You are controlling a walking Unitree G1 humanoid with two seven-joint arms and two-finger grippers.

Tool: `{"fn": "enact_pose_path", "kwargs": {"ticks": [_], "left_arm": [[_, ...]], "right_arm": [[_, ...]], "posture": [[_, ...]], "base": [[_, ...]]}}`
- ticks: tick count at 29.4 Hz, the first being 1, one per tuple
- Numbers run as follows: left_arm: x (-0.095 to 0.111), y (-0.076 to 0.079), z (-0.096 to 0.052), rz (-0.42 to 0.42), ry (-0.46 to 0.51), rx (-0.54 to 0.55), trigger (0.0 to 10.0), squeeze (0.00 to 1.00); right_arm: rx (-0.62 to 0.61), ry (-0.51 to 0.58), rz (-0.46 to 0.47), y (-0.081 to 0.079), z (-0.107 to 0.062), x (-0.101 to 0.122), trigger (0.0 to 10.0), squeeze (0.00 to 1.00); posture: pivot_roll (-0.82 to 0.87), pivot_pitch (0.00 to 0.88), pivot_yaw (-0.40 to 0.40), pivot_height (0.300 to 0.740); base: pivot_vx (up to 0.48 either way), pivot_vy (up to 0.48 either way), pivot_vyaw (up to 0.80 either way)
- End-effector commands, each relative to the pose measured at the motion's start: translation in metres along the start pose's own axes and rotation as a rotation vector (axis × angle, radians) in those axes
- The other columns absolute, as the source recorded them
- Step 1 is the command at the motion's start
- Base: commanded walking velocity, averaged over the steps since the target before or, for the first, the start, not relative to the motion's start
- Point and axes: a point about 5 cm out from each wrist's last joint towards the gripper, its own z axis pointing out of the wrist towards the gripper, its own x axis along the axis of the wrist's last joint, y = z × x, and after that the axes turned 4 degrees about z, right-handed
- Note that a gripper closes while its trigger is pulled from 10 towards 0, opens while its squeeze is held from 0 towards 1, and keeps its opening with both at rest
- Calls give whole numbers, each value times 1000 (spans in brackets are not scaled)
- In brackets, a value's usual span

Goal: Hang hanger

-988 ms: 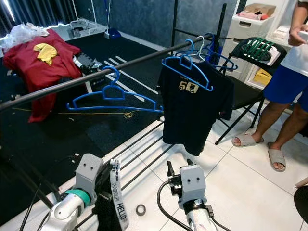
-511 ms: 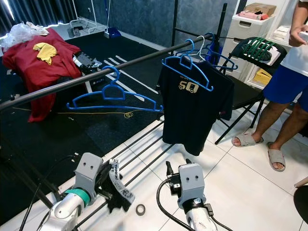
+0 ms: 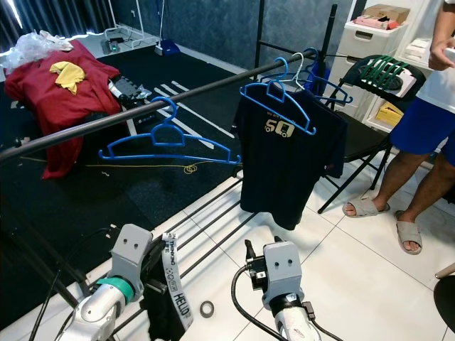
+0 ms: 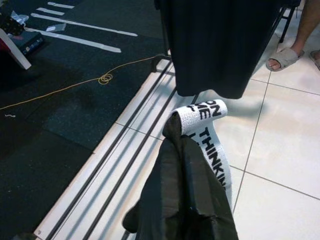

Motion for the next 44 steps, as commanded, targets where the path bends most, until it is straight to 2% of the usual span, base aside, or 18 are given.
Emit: {"fn": "enact_pose_path", "kwargs": {"ticks": [1,10,36,44], "left_arm": [[-2,1,-2,-10,-11,1,10000,0],[-1,0,-1,-5,-5,6,10000,0],[-1,-2,-2,0,-1,14,10000,0],[-2,0,-1,-3,-9,9,10000,0]], "right_arm": [[1,-14,3,0,-2,-2,10000,0],[2,-18,2,0,-2,-2,10000,0],[15,-15,-9,-2,1,-1,10000,0],[15,-18,-8,-2,2,-1,10000,0]], "posture": [[-264,102,73,740],[-265,102,74,740],[-257,95,75,740],[-259,92,75,740]], "base": [[0,0,0],[0,0,0],[0,-441,0],[0,-34,0]]}}
